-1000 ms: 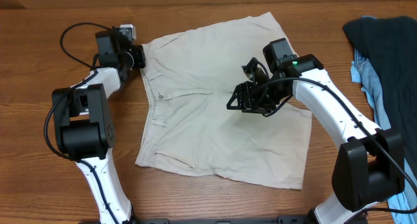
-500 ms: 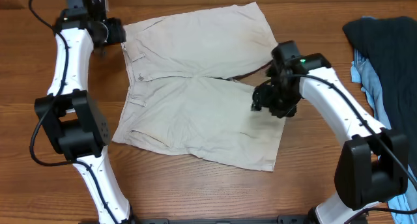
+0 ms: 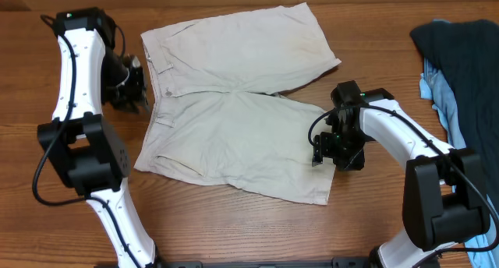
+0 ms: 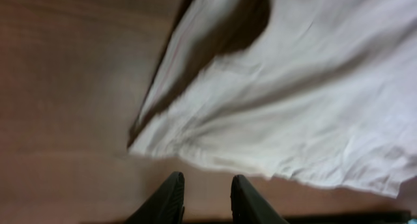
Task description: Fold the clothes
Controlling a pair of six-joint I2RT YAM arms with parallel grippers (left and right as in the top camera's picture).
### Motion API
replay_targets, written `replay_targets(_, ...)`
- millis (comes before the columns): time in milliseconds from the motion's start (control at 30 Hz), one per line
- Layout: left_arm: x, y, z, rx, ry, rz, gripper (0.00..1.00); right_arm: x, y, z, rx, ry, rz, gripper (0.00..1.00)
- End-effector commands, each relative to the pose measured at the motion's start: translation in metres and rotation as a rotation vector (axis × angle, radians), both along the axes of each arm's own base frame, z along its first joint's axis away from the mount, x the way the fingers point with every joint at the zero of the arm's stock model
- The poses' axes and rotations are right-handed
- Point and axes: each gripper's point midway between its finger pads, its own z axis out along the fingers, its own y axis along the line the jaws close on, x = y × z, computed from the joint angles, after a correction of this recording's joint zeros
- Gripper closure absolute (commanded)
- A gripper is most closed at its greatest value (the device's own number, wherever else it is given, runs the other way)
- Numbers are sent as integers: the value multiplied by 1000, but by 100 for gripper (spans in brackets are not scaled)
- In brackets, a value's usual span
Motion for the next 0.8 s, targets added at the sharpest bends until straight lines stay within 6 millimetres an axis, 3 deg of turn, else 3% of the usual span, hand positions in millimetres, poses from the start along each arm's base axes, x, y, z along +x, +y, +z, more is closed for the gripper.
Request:
replay_targets(0,-46,-3,14,83,24,-24,73,0,37,17,258,-43,115,32)
replay_targets(100,-76,-12,-13,95,0,-5,66,3,47,21,322,-60,119,32)
replay_targets(233,-95,-18,-68,74,-18,-18,46,-2,46,22,318,-36,115,25)
replay_targets(367,-109,-19,-97,72,-13,-19,50,-8,45,23,313,-10,111,26)
replay_targets(400,-115,-20,-102,72,1,-21,59,-8,44,23,311,-7,110,30)
replay_targets(433,-122,-20,-104,70,21,-20,85,-8,44,22,308,-9,111,35)
replay_targets(467,-126,-20,-105,72,36,-22,93,-6,44,21,303,-13,96,41)
replay_targets(567,-136,-15,-103,106,80,-14,96,-5,43,7,273,-13,22,73)
replay_targets(700,-138,-15,-102,106,86,-14,96,-35,38,-26,228,42,-9,89)
replay_targets(733,-138,-15,-102,106,86,-15,96,-39,30,-33,171,58,-47,90)
replay_targets(767,-138,-15,-102,108,87,-15,96,-45,5,-45,15,84,-141,95)
